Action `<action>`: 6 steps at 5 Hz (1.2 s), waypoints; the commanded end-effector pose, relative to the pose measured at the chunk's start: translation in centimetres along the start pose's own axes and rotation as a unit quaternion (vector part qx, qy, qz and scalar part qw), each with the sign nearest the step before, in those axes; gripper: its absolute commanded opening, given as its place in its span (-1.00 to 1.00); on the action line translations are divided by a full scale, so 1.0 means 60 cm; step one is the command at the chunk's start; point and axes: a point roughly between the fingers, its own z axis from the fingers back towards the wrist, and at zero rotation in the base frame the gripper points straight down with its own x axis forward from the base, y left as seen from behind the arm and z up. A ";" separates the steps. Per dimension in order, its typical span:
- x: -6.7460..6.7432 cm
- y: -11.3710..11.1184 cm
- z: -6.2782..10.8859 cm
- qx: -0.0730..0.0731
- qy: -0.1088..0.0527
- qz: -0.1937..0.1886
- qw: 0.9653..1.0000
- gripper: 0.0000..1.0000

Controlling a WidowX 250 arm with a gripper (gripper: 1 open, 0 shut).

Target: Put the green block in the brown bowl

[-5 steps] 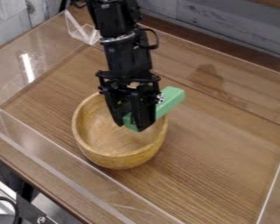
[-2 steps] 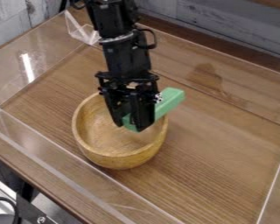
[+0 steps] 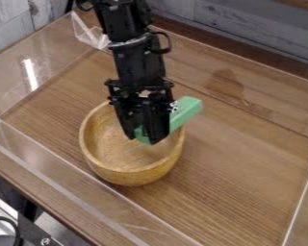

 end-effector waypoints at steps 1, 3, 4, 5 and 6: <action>0.011 0.003 0.019 0.003 -0.019 -0.008 1.000 -1.00; 0.010 0.005 0.018 -0.004 -0.015 -0.009 1.000 -1.00; 0.010 0.005 0.017 -0.008 -0.012 -0.010 1.000 -1.00; 0.010 0.006 0.017 -0.011 -0.009 -0.011 1.000 -1.00; 0.009 0.006 0.017 -0.015 -0.006 -0.012 1.000 -1.00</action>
